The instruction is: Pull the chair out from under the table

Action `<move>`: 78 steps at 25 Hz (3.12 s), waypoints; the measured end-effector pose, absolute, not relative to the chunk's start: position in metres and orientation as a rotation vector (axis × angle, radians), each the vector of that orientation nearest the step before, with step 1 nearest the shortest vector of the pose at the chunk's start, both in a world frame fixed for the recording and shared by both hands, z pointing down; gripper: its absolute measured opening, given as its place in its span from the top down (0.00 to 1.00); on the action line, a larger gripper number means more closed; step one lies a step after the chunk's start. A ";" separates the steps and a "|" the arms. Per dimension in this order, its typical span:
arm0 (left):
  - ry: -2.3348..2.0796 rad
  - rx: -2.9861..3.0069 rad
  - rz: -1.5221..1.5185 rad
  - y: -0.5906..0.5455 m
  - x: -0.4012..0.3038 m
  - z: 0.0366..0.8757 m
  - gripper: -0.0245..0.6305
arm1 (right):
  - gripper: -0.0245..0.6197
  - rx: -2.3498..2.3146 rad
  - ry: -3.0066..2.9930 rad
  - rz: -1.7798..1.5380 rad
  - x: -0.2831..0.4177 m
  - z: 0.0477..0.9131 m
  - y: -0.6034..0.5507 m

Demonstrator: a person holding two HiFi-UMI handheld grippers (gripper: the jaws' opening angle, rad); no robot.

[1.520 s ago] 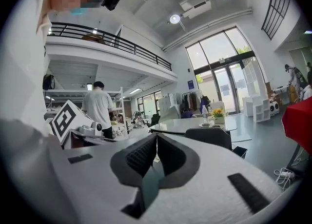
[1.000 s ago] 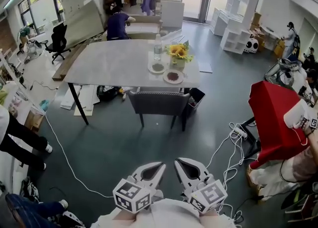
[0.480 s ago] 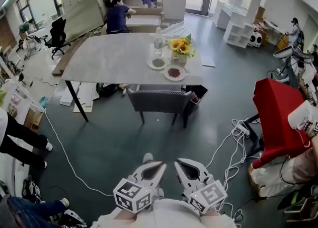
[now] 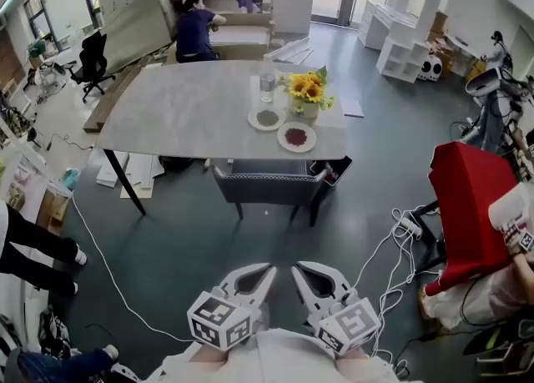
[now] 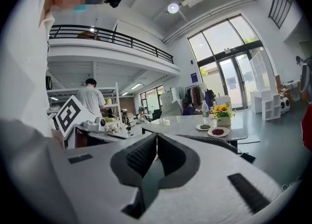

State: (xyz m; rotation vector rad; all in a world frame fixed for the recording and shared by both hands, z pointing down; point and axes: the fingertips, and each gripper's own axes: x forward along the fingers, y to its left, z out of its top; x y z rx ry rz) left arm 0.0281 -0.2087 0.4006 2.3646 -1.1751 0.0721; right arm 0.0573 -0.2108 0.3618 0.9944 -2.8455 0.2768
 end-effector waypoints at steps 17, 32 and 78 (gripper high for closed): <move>-1.141 2.410 0.114 -0.354 -0.024 0.388 0.93 | 0.96 1.095 -2.808 0.248 0.016 0.352 -0.357; -1.128 2.533 0.296 -0.439 -0.057 0.394 0.93 | 0.96 1.081 -2.678 0.177 -0.005 0.369 -0.433; -0.830 2.652 1.017 -0.490 -0.060 0.519 0.77 | 0.71 0.664 -2.261 -0.009 -0.011 0.508 -0.494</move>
